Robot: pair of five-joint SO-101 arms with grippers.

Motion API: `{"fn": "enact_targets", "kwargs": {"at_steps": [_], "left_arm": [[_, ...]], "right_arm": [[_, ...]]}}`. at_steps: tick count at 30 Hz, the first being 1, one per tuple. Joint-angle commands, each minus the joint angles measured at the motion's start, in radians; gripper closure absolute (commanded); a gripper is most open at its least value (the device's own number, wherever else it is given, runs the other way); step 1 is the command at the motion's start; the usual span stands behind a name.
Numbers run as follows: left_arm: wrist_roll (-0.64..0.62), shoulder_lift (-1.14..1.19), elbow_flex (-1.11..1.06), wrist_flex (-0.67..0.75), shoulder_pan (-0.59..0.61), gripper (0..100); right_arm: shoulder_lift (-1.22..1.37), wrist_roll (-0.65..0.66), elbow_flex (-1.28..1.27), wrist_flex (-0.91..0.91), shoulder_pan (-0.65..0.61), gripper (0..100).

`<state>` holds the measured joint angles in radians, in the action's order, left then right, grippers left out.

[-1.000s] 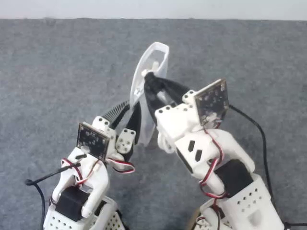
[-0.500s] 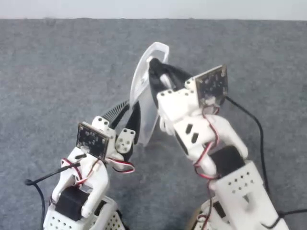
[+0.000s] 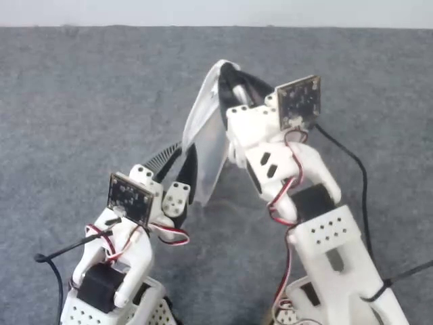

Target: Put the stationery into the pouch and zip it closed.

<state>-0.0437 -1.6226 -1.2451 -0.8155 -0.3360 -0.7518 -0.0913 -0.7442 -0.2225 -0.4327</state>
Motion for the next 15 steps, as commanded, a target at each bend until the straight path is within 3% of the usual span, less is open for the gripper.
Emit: {"fn": "enact_targets", "kwargs": {"at_steps": [1,15], "left_arm": [[0.011,-0.014,0.005,-0.021,0.008,99],[0.003,-0.014,0.005,-0.018,0.040,99]], "right_arm": [[0.013,-0.002,0.023,0.065,0.076,99.3],[0.193,-0.008,0.025,0.254,0.189,99.3]]}}
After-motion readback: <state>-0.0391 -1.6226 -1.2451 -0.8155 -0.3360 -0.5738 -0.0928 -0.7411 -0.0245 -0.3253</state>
